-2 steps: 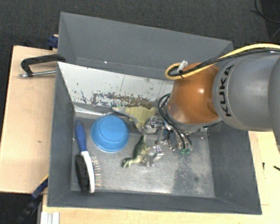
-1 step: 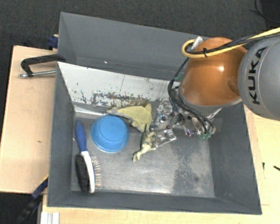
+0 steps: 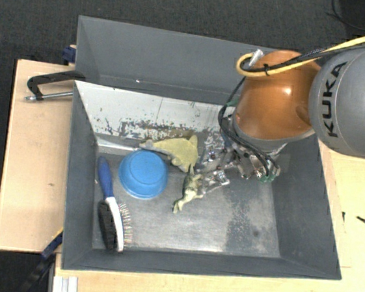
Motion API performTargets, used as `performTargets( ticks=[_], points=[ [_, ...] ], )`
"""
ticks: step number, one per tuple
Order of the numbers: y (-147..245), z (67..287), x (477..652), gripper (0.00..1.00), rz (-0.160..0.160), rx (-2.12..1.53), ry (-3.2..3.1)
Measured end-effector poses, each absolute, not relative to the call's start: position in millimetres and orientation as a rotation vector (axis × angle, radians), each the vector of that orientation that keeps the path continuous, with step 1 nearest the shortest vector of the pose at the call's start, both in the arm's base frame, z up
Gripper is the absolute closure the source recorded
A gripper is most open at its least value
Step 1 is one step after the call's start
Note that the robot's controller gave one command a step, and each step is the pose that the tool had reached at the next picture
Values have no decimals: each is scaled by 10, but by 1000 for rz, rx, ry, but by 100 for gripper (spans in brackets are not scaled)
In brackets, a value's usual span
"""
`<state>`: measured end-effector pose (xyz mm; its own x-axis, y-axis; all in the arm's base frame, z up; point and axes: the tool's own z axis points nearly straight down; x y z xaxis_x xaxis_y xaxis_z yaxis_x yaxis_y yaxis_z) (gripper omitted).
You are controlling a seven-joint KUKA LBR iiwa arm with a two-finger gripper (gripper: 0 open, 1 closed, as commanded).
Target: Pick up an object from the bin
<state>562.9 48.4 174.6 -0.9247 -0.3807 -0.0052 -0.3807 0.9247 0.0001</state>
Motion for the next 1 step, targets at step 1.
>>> performTargets(
  ticks=[1],
  points=[
    [394,2274,5604,100,0,-495,3091]
  ],
)
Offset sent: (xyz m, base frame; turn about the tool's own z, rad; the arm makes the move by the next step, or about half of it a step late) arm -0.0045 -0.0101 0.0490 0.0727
